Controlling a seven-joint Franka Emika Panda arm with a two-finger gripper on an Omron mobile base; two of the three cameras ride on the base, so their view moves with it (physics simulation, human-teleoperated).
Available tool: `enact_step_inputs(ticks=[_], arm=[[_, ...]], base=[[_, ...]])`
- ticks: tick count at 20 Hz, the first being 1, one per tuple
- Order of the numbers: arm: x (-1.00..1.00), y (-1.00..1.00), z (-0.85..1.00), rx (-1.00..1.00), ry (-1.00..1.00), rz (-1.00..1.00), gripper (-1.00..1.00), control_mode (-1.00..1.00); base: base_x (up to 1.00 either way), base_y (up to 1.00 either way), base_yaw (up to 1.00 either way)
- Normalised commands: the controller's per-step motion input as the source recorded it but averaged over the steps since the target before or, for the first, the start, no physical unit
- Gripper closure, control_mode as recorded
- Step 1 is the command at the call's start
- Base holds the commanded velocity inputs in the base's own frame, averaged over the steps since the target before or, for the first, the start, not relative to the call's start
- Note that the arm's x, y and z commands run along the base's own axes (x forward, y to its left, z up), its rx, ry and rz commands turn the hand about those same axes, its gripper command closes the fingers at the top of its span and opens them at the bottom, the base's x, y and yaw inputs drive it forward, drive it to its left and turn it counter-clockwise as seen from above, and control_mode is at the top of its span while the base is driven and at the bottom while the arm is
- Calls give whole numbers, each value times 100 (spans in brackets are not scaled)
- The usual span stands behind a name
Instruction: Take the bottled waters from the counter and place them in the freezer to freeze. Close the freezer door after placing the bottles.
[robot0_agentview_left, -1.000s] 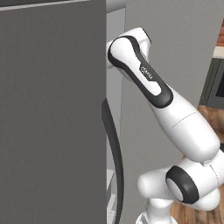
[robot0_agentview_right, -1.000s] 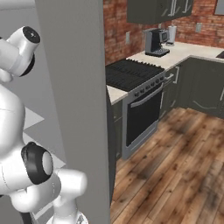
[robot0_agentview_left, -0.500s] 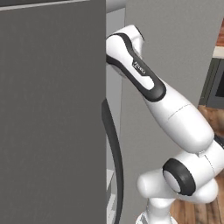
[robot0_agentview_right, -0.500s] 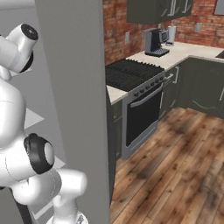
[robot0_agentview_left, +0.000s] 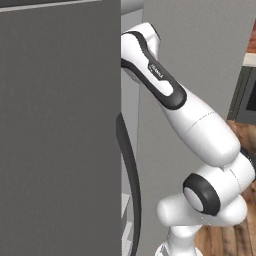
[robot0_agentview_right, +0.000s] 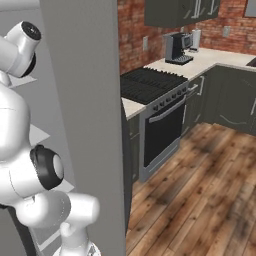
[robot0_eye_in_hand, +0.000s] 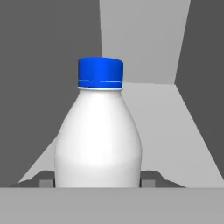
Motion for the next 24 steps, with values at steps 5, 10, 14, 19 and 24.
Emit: enact_step_inputs(ticks=[5, 10, 14, 19, 24], arm=[[3, 13, 24, 9, -10, 0, 100, -100], [15, 17, -6, 25, -12, 0, 100, -100], [7, -1, -30, 33, -3, -2, 100, -100], [4, -2, -17, 11, 0, -1, 100, -100], [2, 12, -3, -1, 0, 0, 100, -100]], base=[[0, 0, 0], [0, 0, 0], [0, 0, 0], [0, 0, 0], [0, 0, 0]])
